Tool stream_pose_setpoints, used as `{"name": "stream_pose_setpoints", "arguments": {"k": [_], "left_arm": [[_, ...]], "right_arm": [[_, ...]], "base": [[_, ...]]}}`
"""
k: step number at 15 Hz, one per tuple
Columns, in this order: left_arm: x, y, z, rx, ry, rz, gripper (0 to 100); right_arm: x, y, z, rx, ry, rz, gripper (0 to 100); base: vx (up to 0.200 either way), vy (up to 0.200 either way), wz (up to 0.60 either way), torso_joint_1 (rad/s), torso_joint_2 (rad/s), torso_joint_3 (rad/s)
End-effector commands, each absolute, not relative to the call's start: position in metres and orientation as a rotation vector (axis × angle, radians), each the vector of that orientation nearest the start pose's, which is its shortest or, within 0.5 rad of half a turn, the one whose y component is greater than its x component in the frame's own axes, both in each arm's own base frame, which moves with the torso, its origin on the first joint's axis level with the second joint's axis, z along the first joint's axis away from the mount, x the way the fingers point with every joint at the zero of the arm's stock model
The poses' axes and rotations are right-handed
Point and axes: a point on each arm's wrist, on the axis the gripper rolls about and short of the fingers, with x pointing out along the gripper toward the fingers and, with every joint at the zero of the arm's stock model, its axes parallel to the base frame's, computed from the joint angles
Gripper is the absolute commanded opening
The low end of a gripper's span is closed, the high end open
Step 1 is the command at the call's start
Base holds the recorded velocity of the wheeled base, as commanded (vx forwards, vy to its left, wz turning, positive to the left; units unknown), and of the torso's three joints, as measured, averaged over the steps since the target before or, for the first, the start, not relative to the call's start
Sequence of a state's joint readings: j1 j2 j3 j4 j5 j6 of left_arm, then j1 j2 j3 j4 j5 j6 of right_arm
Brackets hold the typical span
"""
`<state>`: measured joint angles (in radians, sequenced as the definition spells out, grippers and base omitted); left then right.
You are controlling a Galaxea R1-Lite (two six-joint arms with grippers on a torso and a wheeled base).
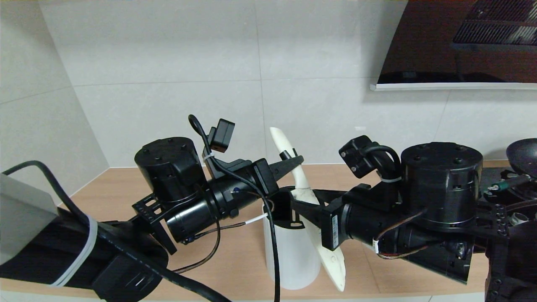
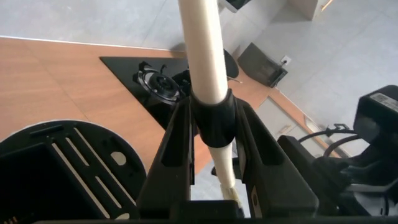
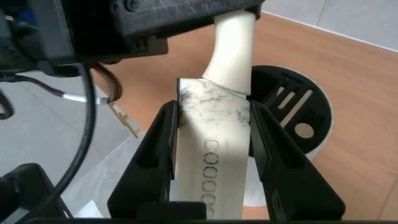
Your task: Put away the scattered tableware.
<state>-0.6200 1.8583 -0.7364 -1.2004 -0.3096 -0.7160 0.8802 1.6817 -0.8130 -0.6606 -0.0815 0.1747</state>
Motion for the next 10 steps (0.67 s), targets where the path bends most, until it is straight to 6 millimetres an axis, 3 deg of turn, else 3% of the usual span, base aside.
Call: {"name": "stream_pose_setpoints", "arguments": {"k": [1,5,6,10], "left_arm": [[0.264,-0.197,0.172,-0.676,0.253,-0.918,0],[0.263,-0.197,0.175,-0.671,0.238,-0.921,0],[0.263,-0.197,0.175,-0.653,0.228,-0.920,0],[0.259,-0.193,0.187,-0.651,0.185,-0.917,0]], "right_arm": [[0.195,0.233,0.192,0.066,0.259,0.776,0],[0.196,0.233,0.194,0.086,0.258,0.774,0],[0.195,0.233,0.194,0.086,0.257,0.774,100],[0.194,0.231,0.199,0.097,0.241,0.774,100]], "base": [[0.000,0.000,0.00,0.000,0.00,0.000],[0.000,0.000,0.00,0.000,0.00,0.000],[0.000,0.000,0.00,0.000,0.00,0.000],[0.000,0.000,0.00,0.000,0.00,0.000]]}}
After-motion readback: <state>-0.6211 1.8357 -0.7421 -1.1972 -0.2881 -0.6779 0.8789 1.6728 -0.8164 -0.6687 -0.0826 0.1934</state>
